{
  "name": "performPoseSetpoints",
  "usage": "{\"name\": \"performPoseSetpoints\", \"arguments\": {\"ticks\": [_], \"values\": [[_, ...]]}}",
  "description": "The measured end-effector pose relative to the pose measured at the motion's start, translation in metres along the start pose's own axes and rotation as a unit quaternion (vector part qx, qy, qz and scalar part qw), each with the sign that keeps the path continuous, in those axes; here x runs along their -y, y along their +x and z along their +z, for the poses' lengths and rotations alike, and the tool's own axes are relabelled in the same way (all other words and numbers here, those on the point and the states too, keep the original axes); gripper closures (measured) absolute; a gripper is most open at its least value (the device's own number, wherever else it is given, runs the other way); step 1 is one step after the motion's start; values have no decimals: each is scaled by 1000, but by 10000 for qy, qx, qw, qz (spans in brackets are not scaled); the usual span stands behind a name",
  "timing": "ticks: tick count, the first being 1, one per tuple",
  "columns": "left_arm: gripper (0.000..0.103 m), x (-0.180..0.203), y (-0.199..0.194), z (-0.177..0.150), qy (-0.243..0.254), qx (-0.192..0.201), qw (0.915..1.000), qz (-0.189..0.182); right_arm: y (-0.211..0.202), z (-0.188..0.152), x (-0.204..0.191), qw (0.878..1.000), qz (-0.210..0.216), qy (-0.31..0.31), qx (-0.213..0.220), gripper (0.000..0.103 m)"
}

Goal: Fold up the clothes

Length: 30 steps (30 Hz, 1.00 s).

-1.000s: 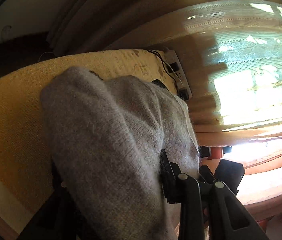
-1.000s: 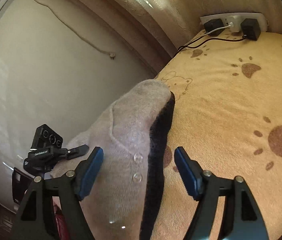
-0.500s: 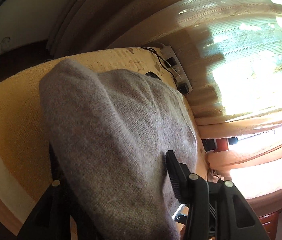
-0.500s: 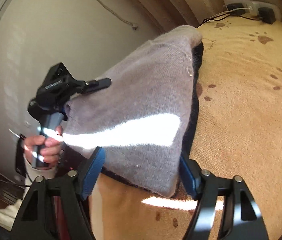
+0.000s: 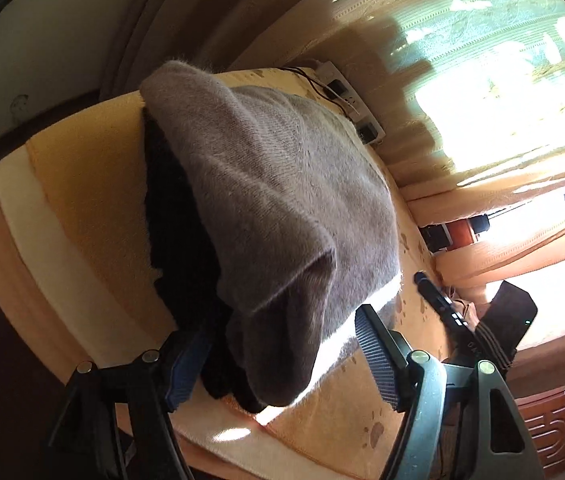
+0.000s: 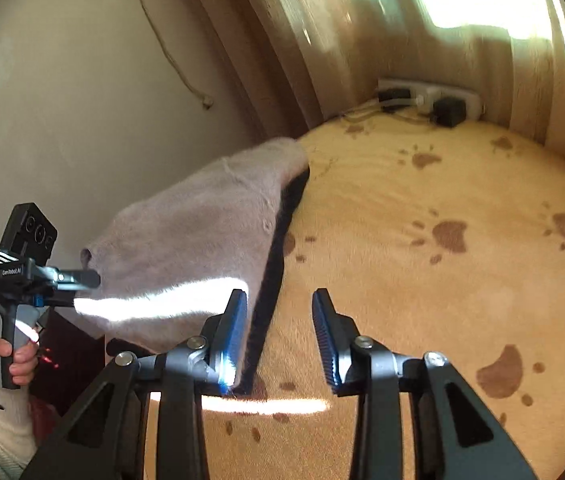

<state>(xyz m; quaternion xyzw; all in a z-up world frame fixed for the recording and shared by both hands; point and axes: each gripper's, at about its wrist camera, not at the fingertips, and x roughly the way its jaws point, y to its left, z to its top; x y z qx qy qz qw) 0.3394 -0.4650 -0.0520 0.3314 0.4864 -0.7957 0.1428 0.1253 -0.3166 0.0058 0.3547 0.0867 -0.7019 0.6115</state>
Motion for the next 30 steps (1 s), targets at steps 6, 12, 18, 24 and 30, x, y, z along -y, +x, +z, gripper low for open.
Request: {"name": "performPoseSetpoints", "arguments": {"ticks": [6,12,18,24,30], "values": [[29,45,-43,11,514,1226,9909,222,10,6,-73,9905,46,-1225,631,64],[1,79,-8,39,1136,1599,9766,887,69,-27,-98,9823,-352,-1837,-70,61],[1,59,58,14,1543,1229,9609,1942,63,-50,-96,9807,-383,-1914,-79,60],[1,54,59,-8,1845,1410,9464,2246,53,-43,-81,9856,107,-1683,-154,54],[1,52,21,9,1163,1818,9631,1609,25,17,-51,9930,-242,-983,613,37]]}}
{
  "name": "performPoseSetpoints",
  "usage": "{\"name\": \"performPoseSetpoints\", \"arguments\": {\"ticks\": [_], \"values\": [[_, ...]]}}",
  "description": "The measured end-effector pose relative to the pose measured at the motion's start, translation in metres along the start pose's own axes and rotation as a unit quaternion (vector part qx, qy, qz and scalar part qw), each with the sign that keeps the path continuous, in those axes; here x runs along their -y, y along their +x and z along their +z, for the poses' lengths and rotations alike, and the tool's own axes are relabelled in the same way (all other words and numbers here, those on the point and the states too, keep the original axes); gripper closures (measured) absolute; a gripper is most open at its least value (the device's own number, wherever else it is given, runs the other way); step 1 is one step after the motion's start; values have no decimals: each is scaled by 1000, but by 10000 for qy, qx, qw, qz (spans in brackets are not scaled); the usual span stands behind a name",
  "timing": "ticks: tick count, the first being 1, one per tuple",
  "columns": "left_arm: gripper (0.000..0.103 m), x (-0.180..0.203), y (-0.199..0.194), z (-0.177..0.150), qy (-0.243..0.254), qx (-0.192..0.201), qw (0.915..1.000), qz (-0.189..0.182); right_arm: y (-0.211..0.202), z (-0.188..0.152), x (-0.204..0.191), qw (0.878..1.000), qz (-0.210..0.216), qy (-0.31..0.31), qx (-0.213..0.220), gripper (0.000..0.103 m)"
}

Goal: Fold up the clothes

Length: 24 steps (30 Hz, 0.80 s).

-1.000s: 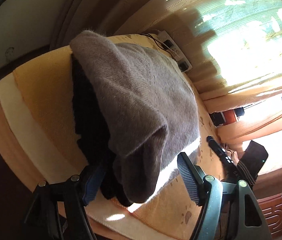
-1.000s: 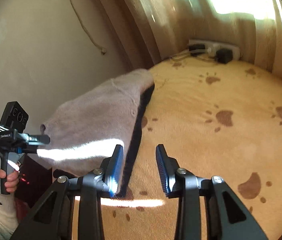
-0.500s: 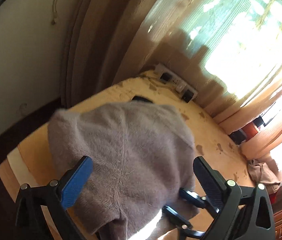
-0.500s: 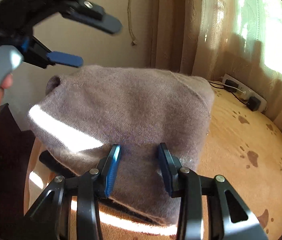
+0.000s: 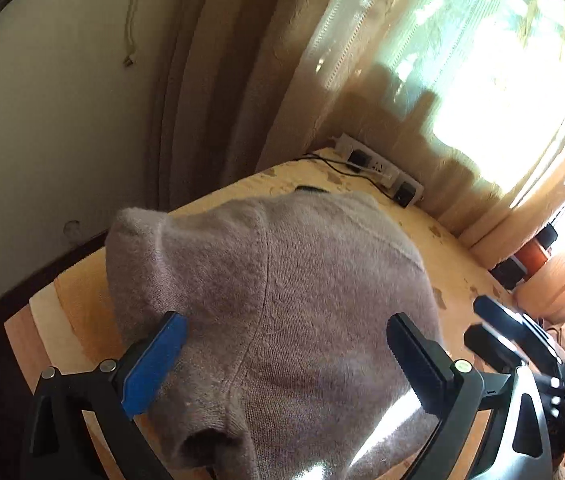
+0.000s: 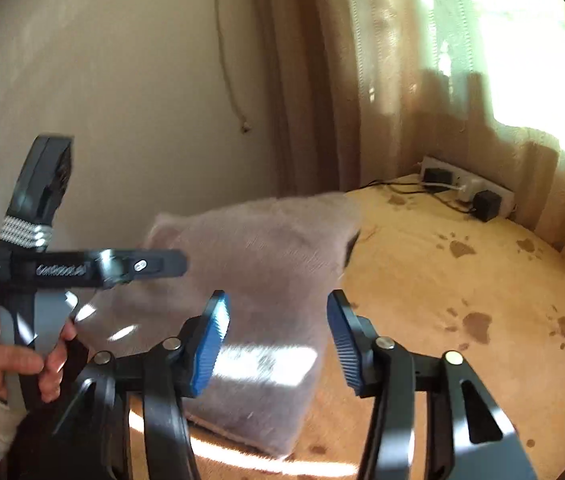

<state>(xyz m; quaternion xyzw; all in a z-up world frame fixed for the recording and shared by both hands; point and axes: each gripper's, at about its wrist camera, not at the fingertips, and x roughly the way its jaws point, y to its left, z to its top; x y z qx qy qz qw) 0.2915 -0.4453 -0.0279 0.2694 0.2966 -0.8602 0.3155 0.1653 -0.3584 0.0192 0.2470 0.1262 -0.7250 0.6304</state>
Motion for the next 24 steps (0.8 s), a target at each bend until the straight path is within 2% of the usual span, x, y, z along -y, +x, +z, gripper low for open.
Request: {"name": "performPoseSetpoints", "arguments": {"ticks": [2,5,7,9,12,17,22,24], "values": [[1,2,4,4,57,28,9997,217,12,25,10,9996,-208,128,114,27],[1,7,30,3,208,-141,9980,572,44,55,14,9994,-325,104,15,27],[1,13,41,-2,488,-83,9947,904,69,59,7,9988,-432,-96,-221,27],[1,17,43,-9,677,19,9918,1079,96,51,6,9965,-570,-298,-539,27],[1,16,41,-14,719,159,9906,1150,123,33,6,9945,-531,-439,-785,27],[1,14,40,-21,722,362,9900,1156,131,23,19,9962,-167,-153,-844,27],[1,17,41,-23,897,482,9877,1190,125,21,25,9964,-203,-62,-819,24],[1,17,40,-23,912,486,9876,1183,110,23,20,9968,-422,-165,-658,23]]}}
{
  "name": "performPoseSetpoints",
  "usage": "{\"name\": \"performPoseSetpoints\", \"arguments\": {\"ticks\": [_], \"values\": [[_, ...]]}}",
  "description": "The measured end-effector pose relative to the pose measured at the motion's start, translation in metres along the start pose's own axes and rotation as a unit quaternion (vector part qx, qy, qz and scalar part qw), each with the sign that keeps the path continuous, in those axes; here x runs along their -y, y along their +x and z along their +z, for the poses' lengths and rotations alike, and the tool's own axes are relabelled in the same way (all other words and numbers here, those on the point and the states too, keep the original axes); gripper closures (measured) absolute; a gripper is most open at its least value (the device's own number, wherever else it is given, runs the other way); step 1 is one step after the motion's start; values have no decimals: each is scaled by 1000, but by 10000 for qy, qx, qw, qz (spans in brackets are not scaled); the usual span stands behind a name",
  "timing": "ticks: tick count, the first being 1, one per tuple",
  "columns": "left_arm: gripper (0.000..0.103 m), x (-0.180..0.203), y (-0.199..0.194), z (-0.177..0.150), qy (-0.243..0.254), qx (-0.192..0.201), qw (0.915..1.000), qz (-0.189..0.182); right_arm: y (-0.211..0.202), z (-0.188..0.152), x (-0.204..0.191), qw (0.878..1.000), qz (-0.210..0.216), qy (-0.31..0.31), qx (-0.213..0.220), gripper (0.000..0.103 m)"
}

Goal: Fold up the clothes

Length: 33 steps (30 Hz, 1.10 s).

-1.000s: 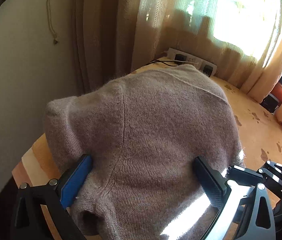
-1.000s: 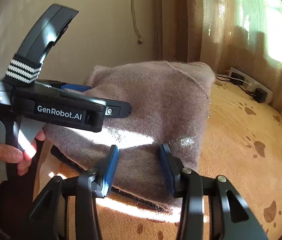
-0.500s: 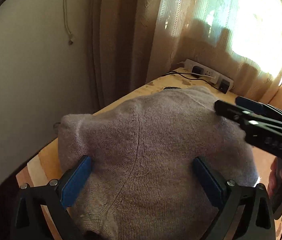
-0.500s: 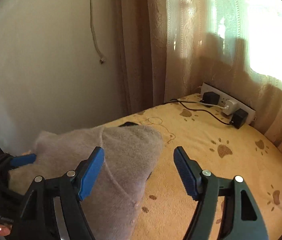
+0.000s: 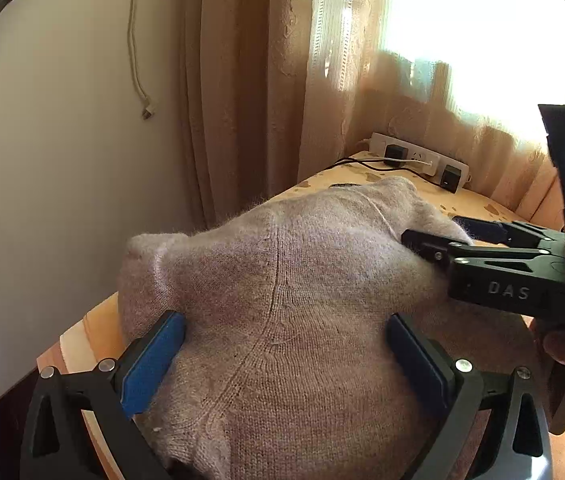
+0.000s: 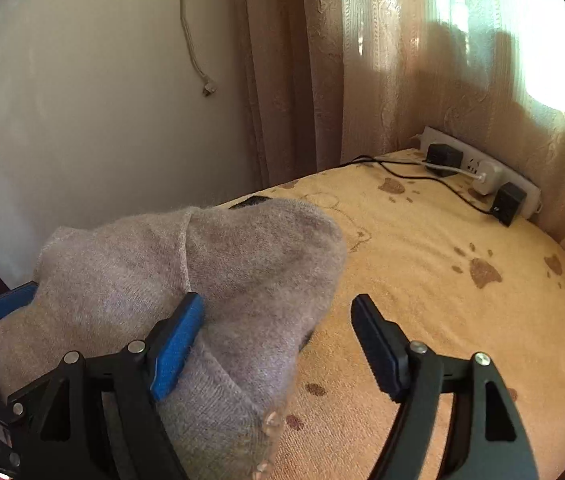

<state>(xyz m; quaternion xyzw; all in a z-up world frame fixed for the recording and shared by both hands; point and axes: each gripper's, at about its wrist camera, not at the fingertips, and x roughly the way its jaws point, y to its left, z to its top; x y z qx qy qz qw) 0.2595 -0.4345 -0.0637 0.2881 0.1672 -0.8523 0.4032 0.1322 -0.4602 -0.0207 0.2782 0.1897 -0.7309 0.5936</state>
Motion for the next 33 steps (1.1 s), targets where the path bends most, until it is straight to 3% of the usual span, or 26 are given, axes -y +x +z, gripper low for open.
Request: {"name": "performPoseSetpoints", "arguments": {"ticks": [2,5,12,17,21,26,30,33], "values": [[1,-1,-1,1,-63,-42,10000,6,-22,-3,-4,9998,-53,5,170,19],[1,0,-2,2,-148,-79,9998,76,-57,-19,-13,9992,-9,13,398,0],[1,2,-7,-10,-270,259,9992,170,-66,-79,-54,9954,-490,-814,140,0],[1,0,-17,-5,-264,59,9996,120,-68,-77,-57,9940,-620,-897,63,0],[1,3,-56,-2,-329,359,9980,394,-101,-77,-54,9943,-736,-748,197,0],[1,25,-101,-7,-73,875,9931,774,-162,-83,-50,9951,-573,-339,726,0],[1,50,-119,-19,201,1082,9890,991,-186,-96,-48,9939,-632,-185,889,0],[1,59,-131,-26,114,1106,9915,672,-186,-106,-45,9931,-802,-112,854,0]]}}
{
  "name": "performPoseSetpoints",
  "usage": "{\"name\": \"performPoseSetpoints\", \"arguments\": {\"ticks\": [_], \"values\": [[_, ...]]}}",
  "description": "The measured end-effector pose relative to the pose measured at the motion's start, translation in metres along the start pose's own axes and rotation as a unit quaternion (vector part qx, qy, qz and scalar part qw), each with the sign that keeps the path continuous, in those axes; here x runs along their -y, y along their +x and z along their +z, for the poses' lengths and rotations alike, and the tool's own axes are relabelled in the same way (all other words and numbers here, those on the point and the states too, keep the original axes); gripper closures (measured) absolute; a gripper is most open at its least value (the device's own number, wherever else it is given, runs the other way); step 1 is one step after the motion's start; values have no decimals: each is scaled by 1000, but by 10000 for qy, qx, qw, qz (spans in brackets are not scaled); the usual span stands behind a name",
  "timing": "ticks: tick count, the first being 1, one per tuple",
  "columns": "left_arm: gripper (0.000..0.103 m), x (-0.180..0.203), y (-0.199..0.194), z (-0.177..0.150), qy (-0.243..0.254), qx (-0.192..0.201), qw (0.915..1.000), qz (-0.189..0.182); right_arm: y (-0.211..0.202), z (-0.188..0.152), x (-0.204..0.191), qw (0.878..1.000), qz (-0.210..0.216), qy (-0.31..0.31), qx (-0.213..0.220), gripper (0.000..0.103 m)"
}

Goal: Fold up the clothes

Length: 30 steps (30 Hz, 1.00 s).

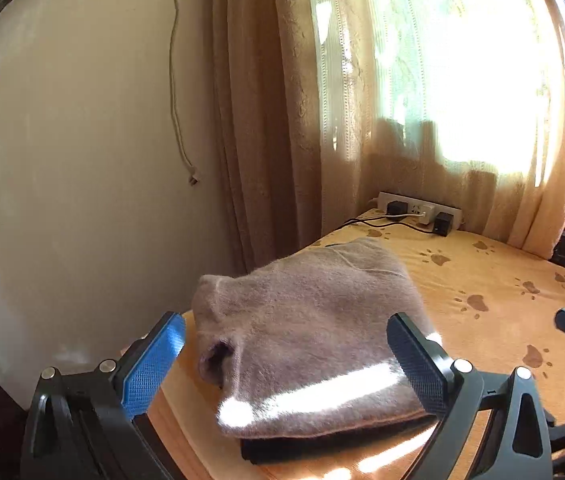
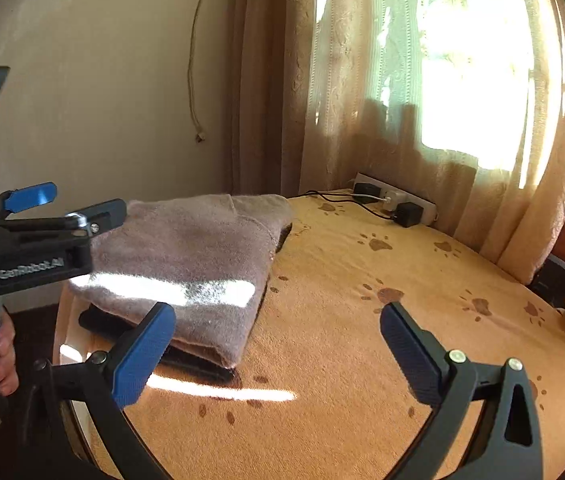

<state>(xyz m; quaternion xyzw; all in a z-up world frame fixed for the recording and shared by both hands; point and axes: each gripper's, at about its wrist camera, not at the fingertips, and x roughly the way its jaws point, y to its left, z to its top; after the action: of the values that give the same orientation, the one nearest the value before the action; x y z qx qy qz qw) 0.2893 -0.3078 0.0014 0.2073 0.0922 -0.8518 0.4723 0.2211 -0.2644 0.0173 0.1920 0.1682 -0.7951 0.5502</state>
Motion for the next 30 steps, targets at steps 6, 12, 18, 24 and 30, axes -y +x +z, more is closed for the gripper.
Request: {"name": "performPoseSetpoints", "arguments": {"ticks": [6,12,18,24,30], "values": [[1,5,-12,0,-158,-89,9990,-413,8,-5,15,9989,156,379,-244,0],[1,2,5,-4,-452,-633,9931,-881,7,-6,11,9988,210,336,-270,0],[1,5,14,-11,-345,-746,9951,-557,12,-9,9,9986,241,284,-372,0],[1,2,22,-11,-262,-734,9963,-349,15,-12,11,9982,249,331,-431,0],[1,-4,27,-9,-331,-714,9966,-246,15,-12,11,9982,259,331,-422,0]]}}
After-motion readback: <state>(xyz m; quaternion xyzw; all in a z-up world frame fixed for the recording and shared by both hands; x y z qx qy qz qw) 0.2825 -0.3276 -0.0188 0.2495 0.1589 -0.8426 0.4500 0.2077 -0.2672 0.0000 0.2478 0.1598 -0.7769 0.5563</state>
